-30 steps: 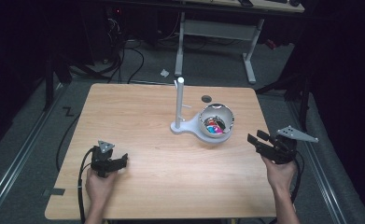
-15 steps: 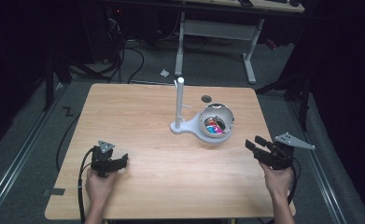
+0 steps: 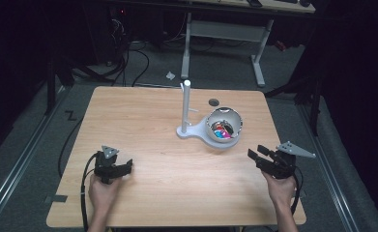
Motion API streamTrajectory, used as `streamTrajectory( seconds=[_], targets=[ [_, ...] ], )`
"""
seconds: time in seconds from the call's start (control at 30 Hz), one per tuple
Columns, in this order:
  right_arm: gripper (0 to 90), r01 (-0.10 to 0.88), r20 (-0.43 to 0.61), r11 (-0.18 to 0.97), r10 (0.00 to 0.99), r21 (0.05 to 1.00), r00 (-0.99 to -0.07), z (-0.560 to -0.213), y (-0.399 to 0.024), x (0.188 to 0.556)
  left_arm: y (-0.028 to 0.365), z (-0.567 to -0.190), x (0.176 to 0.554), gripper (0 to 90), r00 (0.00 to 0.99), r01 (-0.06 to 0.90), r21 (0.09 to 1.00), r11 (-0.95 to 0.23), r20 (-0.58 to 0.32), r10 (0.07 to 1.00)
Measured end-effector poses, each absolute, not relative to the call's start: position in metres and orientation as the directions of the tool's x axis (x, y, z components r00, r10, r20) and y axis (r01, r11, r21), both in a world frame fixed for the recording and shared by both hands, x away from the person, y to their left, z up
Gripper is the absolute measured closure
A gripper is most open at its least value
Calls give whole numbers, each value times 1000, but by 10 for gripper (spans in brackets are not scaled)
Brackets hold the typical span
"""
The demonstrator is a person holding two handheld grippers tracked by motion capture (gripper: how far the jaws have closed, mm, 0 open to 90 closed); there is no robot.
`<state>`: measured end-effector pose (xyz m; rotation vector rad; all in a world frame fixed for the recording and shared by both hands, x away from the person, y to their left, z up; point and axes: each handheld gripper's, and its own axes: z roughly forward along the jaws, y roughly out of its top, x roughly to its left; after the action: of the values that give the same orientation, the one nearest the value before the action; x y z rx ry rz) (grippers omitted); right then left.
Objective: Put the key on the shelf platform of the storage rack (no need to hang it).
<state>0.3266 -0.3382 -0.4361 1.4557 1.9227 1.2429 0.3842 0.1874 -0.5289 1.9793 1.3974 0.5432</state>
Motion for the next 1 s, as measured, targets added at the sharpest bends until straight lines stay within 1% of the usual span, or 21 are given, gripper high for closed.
streamTrajectory(
  seconds=[0.2, 0.5, 1.0],
  targets=[
    [484, 537, 155, 69, 920, 841, -360, -440, -335, 327, 187, -529, 384, 222, 347, 670, 708, -224, -32, 937],
    [481, 552, 156, 73, 921, 831, -356, -448, -331, 330, 187, -529, 384, 222, 347, 669, 708, -224, -31, 937],
    [485, 585, 129, 110, 927, 803, -351, -462, -325, 337, 187, -529, 384, 222, 347, 669, 708, -224, -31, 937]
  ],
)
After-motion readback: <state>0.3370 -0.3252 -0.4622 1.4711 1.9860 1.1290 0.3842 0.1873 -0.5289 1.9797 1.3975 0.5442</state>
